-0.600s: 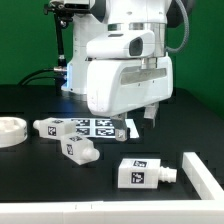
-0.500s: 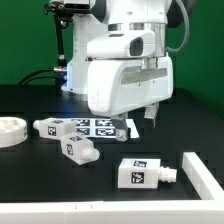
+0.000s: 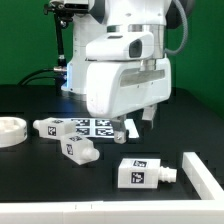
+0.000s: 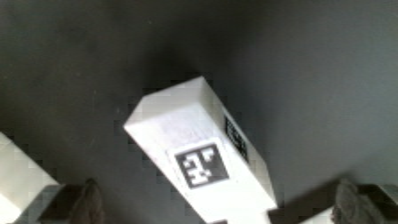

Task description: Assemble stool

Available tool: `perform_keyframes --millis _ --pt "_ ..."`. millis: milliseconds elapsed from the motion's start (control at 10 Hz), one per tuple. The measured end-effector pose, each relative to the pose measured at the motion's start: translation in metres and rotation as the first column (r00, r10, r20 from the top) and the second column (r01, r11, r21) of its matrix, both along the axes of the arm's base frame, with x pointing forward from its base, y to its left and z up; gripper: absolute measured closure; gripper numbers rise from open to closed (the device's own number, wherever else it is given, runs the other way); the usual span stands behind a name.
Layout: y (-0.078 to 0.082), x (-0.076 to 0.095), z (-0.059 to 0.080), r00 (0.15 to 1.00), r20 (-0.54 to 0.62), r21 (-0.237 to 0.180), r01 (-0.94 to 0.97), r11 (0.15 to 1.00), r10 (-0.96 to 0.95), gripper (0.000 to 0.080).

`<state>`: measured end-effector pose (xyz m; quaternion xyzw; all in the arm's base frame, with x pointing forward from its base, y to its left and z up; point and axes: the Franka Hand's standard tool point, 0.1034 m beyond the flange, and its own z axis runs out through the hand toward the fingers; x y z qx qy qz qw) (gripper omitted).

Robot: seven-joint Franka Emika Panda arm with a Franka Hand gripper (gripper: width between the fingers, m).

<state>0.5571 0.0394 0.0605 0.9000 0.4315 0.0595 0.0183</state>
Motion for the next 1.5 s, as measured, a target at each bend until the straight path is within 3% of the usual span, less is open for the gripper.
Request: perform_keyframes --millis 600,900,1100,1200,1300,1500 --pt "0.011 0.002 -0.048 1.000 -0.008 0.020 0.016 1.000 -0.016 0.0150" --pt "0.011 0.001 -0.050 1.000 -0.009 0.020 0.016 1.000 -0.016 0.0150" --pt "0.011 0.001 -0.050 1.000 -0.009 0.020 0.017 1.000 -0.016 0.0413" --pt "0.011 0.001 -0.050 1.000 -0.009 0.020 0.016 1.000 -0.016 0.0413" --pt "0.013 -0.001 -0.048 1.000 -0.011 0.022 0.027 0.999 -0.026 0.0489" --pt "0.026 -0.027 -0.026 0.998 -0.022 0.025 0.061 0.998 -0.060 0.0489"
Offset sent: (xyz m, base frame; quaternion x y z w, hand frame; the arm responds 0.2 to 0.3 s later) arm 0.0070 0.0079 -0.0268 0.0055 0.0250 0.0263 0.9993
